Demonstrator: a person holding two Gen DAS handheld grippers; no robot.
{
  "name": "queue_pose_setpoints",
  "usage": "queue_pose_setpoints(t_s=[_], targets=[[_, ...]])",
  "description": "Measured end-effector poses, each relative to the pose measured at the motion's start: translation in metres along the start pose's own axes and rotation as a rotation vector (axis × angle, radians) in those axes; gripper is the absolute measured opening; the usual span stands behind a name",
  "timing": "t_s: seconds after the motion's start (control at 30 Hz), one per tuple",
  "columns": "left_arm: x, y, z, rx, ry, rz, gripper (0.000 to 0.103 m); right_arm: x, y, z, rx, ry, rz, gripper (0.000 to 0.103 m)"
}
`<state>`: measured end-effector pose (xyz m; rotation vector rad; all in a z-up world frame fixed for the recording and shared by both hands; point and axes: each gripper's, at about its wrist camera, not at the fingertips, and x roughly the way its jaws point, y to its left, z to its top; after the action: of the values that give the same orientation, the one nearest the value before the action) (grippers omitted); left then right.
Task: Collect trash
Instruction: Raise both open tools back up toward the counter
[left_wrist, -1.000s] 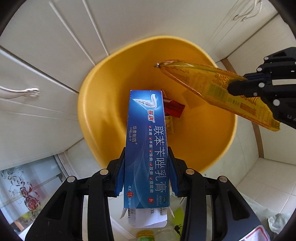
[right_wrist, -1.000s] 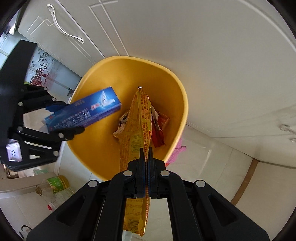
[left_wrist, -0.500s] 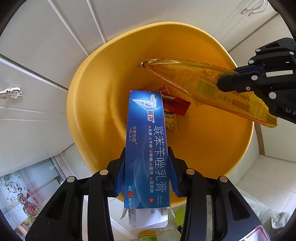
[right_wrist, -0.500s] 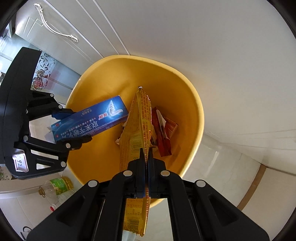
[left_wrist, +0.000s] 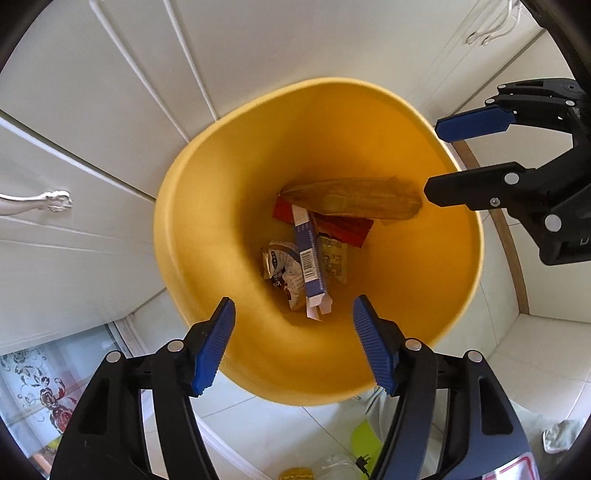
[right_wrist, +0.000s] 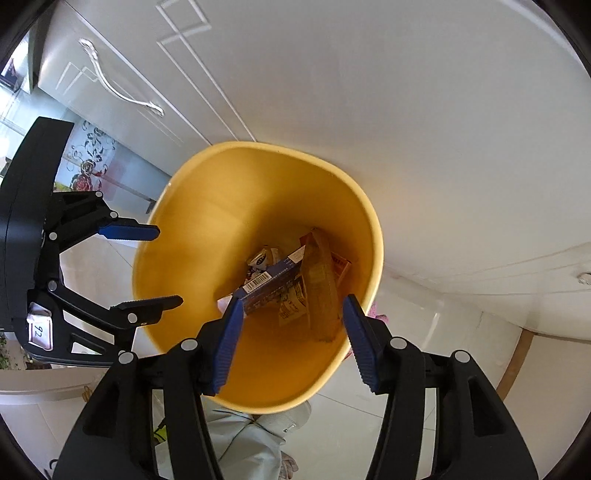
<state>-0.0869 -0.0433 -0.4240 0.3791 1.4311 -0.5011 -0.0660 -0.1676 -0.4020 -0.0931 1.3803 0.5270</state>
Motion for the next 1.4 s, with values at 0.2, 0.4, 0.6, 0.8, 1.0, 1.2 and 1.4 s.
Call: queue_pose_setpoints(t_s=[0.2,0.4,0.6,0.8,1.0,1.2,1.4], targets=[[-0.021,-0.004,-0.004,-0.011,-0.018,0.022,0.066,-0.026,0.001,-0.008,0.022,-0.033,0.003,0.057],[-0.051,-0.008,-0.016,-0.040,-0.045,0.042,0.066,-0.074,0.000,-0.023,0.044,-0.088,0.002,0.057],[-0.104,-0.016,-0.031,-0.108,-0.112,0.055,0.066,-0.129,0.021,-0.042,0.043,-0.164,-0.020,0.057],[-0.157,-0.031,-0.044,-0.160,-0.191,0.058,0.067,-0.178,0.041,-0.054,0.033,-0.239,-0.032,0.057],[-0.206,-0.047,-0.053,-0.189,-0.262,0.079,0.067,-0.232,0.052,-0.061,0.043,-0.330,-0.033,0.057],[-0.238,-0.057,-0.052,-0.214,-0.332,0.103,0.070,-0.283,0.060,-0.062,0.055,-0.423,-0.037,0.057],[-0.272,-0.048,-0.040,-0.261,-0.399,0.114,0.070,-0.315,0.050,-0.048,0.078,-0.504,-0.059,0.057]])
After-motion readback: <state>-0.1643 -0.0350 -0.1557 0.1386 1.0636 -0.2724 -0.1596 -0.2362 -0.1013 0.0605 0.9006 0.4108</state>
